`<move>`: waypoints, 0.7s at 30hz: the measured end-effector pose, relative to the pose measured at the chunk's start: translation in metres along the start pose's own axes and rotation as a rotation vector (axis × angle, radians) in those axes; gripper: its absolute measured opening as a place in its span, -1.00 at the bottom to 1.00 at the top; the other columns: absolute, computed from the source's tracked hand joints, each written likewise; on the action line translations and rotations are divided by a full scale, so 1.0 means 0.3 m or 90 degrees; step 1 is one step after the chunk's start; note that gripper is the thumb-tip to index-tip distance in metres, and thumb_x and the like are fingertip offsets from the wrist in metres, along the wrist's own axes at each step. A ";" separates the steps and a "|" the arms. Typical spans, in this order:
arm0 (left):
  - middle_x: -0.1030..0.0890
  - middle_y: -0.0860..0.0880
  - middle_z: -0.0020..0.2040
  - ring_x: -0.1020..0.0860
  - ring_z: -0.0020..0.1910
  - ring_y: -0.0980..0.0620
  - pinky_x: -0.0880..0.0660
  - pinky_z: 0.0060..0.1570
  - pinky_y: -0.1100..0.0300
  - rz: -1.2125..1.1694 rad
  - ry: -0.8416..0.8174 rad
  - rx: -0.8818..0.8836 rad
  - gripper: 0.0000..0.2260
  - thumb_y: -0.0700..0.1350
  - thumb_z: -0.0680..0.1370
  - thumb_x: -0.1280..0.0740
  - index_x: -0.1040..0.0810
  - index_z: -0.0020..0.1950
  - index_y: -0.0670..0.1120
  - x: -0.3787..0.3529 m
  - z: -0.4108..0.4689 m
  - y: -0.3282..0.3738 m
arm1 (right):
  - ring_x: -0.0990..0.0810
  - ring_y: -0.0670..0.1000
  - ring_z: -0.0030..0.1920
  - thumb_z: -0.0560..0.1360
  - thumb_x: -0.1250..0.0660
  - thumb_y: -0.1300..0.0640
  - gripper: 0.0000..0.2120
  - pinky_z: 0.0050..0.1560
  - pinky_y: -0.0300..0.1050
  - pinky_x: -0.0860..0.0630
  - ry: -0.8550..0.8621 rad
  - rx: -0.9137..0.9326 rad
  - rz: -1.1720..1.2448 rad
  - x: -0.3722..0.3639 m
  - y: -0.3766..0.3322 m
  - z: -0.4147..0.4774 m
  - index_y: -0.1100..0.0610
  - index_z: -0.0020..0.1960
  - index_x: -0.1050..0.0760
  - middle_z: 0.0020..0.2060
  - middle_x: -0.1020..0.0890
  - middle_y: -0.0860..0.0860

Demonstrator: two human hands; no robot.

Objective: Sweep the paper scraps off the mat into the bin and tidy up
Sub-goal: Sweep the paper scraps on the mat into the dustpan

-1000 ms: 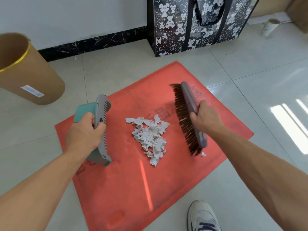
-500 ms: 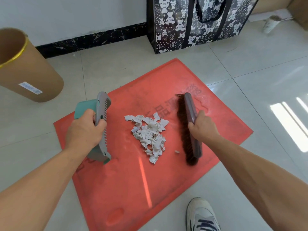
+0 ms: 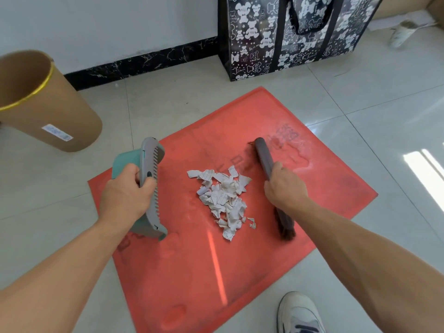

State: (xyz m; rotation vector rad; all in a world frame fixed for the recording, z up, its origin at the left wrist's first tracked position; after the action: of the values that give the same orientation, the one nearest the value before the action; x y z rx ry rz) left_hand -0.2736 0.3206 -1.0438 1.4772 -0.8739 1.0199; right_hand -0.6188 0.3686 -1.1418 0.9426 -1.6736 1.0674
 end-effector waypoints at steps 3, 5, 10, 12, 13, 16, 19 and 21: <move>-0.48 -0.13 -0.34 -0.42 -0.32 -0.15 -0.31 -0.37 0.04 -0.003 -0.002 0.000 -0.74 0.01 0.52 -0.28 -0.31 -0.24 -0.10 -0.002 -0.002 -0.002 | -0.58 0.26 -0.06 0.55 -0.20 0.11 -0.80 -0.27 -0.03 -0.33 -0.041 0.052 0.062 -0.048 -0.106 -0.022 0.21 0.07 -0.26 -0.03 -0.53 0.19; -0.49 -0.12 -0.33 -0.42 -0.33 -0.14 -0.29 -0.39 0.05 -0.001 -0.001 0.000 -0.74 0.02 0.52 -0.28 -0.31 -0.23 -0.10 -0.003 -0.004 -0.003 | -0.56 0.27 -0.06 0.55 -0.20 0.09 -0.79 -0.25 0.00 -0.37 -0.059 0.067 0.112 -0.057 -0.151 -0.032 0.19 0.04 -0.25 -0.04 -0.52 0.20; -0.46 -0.11 -0.35 -0.42 -0.29 -0.19 -0.27 -0.35 0.03 -0.018 0.013 -0.001 -0.74 -0.01 0.51 -0.29 -0.30 -0.24 -0.12 0.020 0.005 -0.010 | -0.54 0.25 -0.17 0.55 -0.20 0.06 -0.78 -0.29 0.00 -0.32 -0.066 0.101 0.134 -0.038 -0.193 -0.044 0.15 -0.04 -0.19 -0.24 -0.39 0.08; -0.45 -0.11 -0.36 -0.41 -0.26 -0.21 -0.23 -0.31 0.02 -0.049 0.045 0.024 -0.75 -0.05 0.51 -0.31 -0.33 -0.24 -0.15 0.058 0.028 -0.022 | -0.51 0.23 -0.22 0.55 -0.20 0.06 -0.79 -0.30 0.00 -0.32 -0.053 0.094 0.133 -0.022 -0.180 -0.034 0.15 -0.04 -0.19 -0.26 -0.38 0.06; -0.45 -0.11 -0.34 -0.41 -0.25 -0.21 -0.22 -0.30 0.02 -0.069 0.060 0.044 -0.76 -0.05 0.51 -0.31 -0.35 -0.23 -0.16 0.078 0.041 -0.035 | -0.47 0.20 -0.24 0.55 -0.20 0.05 -0.78 -0.30 -0.01 -0.31 -0.048 0.086 0.130 -0.015 -0.167 -0.027 0.15 -0.03 -0.20 -0.26 -0.38 0.05; -0.44 -0.11 -0.31 -0.38 -0.26 -0.15 -0.22 -0.32 0.01 -0.171 0.064 0.109 -0.75 -0.02 0.49 -0.32 -0.32 -0.27 -0.09 0.107 0.062 -0.105 | -0.38 0.15 -0.27 0.55 -0.21 0.06 -0.77 -0.29 -0.02 -0.27 -0.039 0.071 0.119 0.000 -0.121 -0.013 0.15 -0.05 -0.20 -0.26 -0.36 0.05; -0.48 -0.12 -0.27 -0.40 -0.27 -0.07 -0.30 -0.27 0.04 -0.317 0.018 0.181 -0.74 0.06 0.38 -0.33 -0.35 -0.26 -0.10 0.082 0.047 -0.204 | -0.44 0.19 -0.24 0.54 -0.22 0.07 -0.77 -0.29 -0.02 -0.28 -0.041 0.060 0.105 -0.010 -0.091 -0.017 0.15 -0.05 -0.20 -0.24 -0.38 0.07; -0.52 -0.13 -0.23 -0.44 -0.25 -0.04 -0.34 -0.23 0.03 -0.391 0.001 0.232 -0.78 0.04 0.35 -0.35 -0.43 -0.23 -0.09 0.053 0.014 -0.270 | -0.42 0.17 -0.26 0.53 -0.23 0.06 -0.77 -0.29 -0.02 -0.27 -0.046 0.053 0.100 -0.020 -0.092 -0.020 0.15 -0.04 -0.19 -0.24 -0.39 0.07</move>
State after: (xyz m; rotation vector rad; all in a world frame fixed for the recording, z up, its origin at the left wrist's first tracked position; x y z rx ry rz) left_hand -0.1924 0.3280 -1.0582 1.8881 -0.1920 0.7312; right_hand -0.5900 0.3659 -1.1396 0.9237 -1.7974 1.2296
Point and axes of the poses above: each hand's wrist, its own z-axis towards the middle knuckle, its own x-axis out of the back of the hand, y = z × x, the point moved 7 cm from there along z, towards the middle knuckle
